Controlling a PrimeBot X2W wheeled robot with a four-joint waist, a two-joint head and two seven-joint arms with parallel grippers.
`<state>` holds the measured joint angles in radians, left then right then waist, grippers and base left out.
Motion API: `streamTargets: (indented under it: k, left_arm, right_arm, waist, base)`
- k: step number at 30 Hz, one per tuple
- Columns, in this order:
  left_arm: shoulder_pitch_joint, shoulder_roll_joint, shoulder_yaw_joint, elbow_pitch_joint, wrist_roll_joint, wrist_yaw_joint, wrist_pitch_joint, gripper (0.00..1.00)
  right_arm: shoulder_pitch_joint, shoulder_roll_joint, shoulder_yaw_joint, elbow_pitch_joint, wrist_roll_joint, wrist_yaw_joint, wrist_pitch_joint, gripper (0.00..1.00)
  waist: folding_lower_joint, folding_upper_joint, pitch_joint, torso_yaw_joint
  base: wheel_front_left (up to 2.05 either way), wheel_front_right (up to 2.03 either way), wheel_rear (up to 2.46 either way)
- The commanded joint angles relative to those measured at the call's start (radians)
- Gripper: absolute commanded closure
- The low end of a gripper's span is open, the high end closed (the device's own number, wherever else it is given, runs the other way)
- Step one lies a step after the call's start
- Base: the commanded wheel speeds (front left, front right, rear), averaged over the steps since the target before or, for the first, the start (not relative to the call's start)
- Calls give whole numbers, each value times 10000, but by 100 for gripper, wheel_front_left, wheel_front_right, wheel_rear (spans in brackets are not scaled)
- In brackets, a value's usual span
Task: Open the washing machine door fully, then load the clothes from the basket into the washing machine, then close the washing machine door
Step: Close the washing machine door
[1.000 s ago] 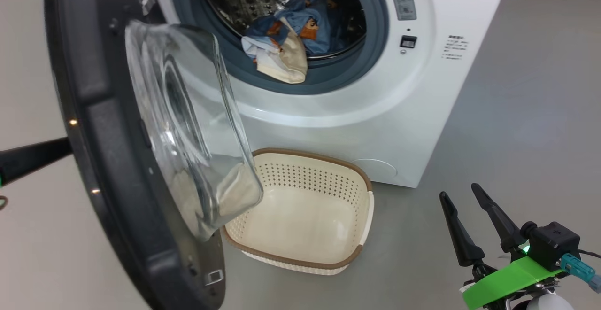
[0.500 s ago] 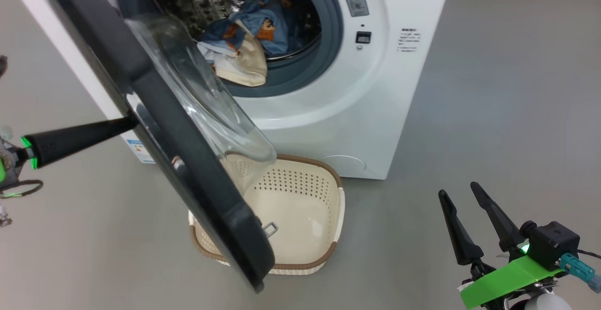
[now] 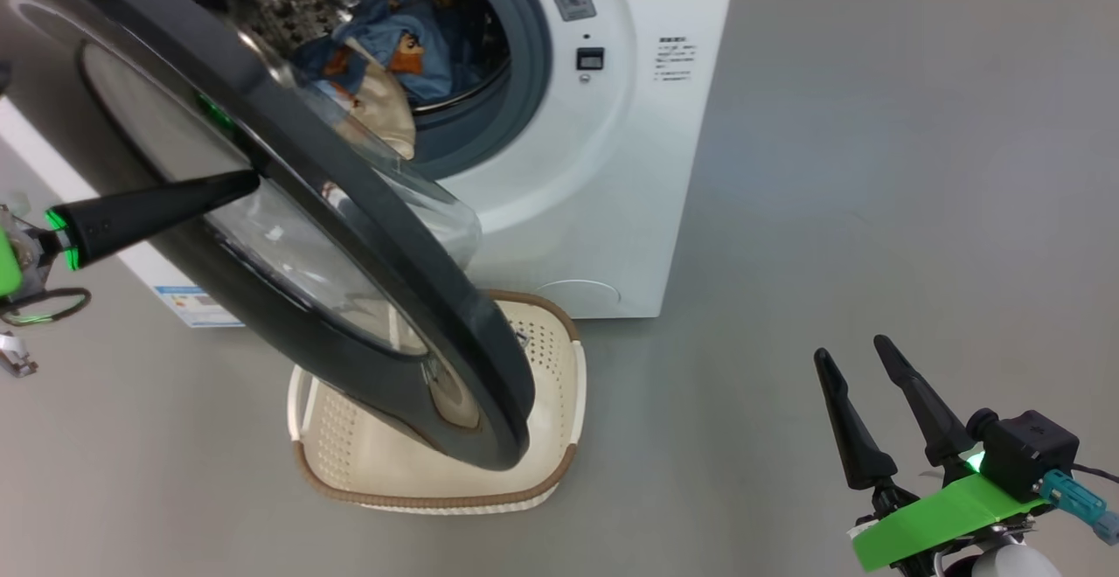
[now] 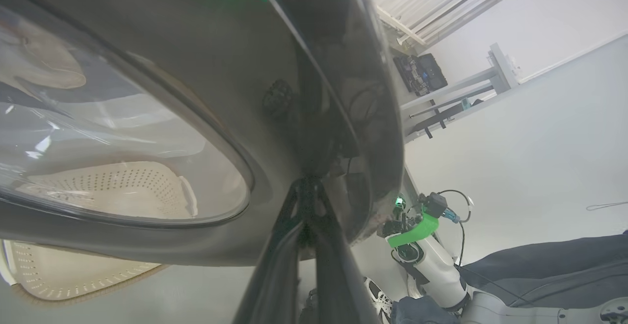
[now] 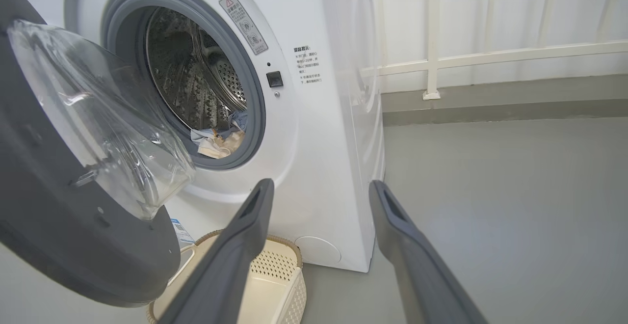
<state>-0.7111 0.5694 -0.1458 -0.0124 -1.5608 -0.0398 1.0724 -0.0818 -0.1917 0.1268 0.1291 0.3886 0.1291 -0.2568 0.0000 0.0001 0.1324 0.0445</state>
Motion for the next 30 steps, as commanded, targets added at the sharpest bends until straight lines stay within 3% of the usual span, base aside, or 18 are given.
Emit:
streamTargets:
  k: [1,11,30]
  left_arm:
    - [-594,386,415,-107,162,-45,-137,100]
    - [-797,211,347,331,322,-210,-314,100]
    - [864,461,1054,101,276,-458,-848,100]
  right_arm:
    - [-157,-38,181,-278,3,16,-49,0]
    - [-148,-16,82,-295,3,16,-49,0]
    - [47,-79,67,-246,-22,16,-49,0]
  waist:
    - [0,-1,64,-256]
    - [0,-1,118,-542]
    - [0,-1,-278,72]
  base:
    - [0,0,0]
    - [0,0,0]
    - [0,0,0]
